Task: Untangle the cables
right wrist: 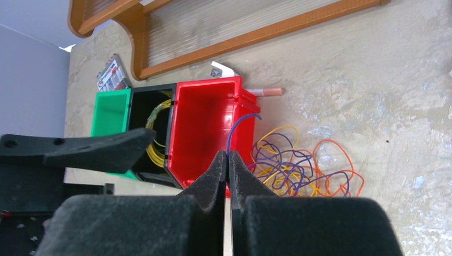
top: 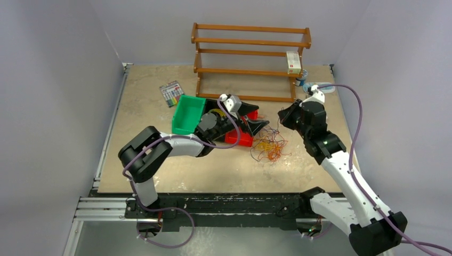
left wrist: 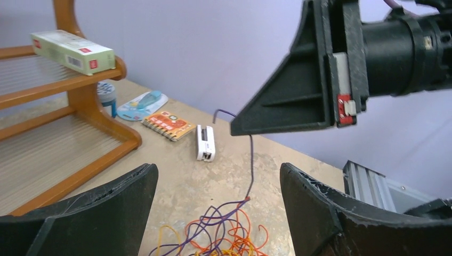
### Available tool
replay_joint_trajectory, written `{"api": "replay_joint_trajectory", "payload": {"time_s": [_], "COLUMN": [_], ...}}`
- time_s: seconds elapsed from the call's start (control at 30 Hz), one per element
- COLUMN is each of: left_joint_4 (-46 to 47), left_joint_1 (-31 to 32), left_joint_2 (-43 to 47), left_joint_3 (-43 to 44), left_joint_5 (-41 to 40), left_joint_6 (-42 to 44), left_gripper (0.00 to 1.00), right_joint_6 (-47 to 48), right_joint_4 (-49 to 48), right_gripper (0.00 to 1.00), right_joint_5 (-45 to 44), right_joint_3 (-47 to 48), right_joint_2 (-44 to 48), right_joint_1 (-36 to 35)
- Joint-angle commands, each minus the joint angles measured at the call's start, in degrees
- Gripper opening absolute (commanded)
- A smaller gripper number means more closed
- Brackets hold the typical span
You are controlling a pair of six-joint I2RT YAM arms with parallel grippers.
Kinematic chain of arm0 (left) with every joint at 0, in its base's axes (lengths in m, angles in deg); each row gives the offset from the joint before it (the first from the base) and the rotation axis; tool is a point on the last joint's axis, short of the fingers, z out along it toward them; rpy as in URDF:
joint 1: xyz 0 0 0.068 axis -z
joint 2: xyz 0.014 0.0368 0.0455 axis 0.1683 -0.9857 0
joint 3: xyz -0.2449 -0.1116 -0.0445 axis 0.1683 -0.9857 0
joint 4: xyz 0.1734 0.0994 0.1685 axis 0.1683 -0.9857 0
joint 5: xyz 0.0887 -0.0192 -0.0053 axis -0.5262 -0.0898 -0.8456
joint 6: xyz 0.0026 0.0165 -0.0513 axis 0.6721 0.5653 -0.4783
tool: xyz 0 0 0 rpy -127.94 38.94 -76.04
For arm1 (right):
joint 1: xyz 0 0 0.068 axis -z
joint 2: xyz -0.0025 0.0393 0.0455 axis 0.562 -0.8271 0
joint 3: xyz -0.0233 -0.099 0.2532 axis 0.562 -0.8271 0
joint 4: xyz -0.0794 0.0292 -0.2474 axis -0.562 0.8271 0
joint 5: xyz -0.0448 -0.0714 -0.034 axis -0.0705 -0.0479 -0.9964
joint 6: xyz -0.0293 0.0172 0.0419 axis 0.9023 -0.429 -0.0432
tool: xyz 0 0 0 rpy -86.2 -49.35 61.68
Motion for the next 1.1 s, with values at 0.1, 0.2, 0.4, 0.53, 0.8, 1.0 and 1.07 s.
{"api": "replay_joint_trajectory", "payload": {"time_s": [0.1, 0.2, 0.4, 0.53, 0.8, 1.0, 1.07], "left_joint_4": [10.88, 11.79, 12.24, 12.21, 12.27, 11.55, 11.35], "left_joint_1": [2.35, 2.80, 4.02, 4.25, 4.94, 5.65, 5.83], "left_joint_2": [-5.13, -7.95, -12.32, -15.04, -22.40, -26.79, -27.74], "left_joint_3": [2.90, 4.89, 9.69, 12.08, 16.97, 19.15, 19.52], "left_joint_5": [4.85, 4.90, 5.99, 5.75, 6.25, 6.87, 6.84], "left_joint_6": [1.40, -0.12, -0.92, -1.42, -3.05, -3.59, -3.87], "left_gripper": [0.80, 0.74, 0.69, 0.61, 0.42, 0.37, 0.36], "right_joint_6": [0.32, 0.63, 1.34, 1.73, 2.82, 6.08, 7.83], "right_joint_4": [-4.42, -4.59, -4.49, -4.50, -3.99, -4.22, -4.47], "right_gripper": [0.00, 0.00, 0.00, 0.00, 0.00, 0.00, 0.00], "right_joint_5": [2.45, 2.69, 4.33, 4.60, 5.76, 7.34, 7.58], "right_joint_3": [4.67, 4.73, 5.24, 6.00, 10.51, 16.42, 19.06], "right_joint_2": [-1.00, -0.92, -1.44, -0.77, 1.44, 3.00, 3.34], "right_joint_1": [-0.01, -0.01, -0.01, -0.01, -0.01, -0.01, 0.04]}}
